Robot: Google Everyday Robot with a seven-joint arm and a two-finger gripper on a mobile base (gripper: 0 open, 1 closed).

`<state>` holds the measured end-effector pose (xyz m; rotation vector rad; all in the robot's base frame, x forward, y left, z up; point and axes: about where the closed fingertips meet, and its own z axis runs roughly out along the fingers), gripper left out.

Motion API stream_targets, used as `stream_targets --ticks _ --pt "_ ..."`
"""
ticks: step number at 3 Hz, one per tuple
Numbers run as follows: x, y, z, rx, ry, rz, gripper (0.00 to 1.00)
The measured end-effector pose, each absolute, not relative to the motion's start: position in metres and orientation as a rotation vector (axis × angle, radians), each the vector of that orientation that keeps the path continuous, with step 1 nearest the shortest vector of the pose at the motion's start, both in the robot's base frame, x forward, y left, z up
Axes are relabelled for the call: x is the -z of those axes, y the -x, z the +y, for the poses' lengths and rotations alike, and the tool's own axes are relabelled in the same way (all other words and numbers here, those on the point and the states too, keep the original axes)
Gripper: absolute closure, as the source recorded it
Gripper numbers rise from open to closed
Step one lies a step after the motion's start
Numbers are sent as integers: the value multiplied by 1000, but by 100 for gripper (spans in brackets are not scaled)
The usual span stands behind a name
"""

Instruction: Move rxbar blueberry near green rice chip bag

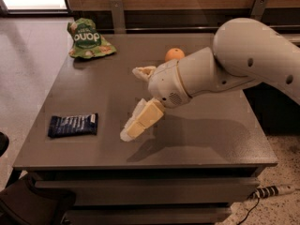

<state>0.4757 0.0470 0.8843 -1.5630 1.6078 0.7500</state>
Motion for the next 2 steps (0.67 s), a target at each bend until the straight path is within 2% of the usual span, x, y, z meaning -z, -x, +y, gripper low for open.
stream_targets --ticks 2 --pt "-857 -488 116 -820 1616 1561 0"
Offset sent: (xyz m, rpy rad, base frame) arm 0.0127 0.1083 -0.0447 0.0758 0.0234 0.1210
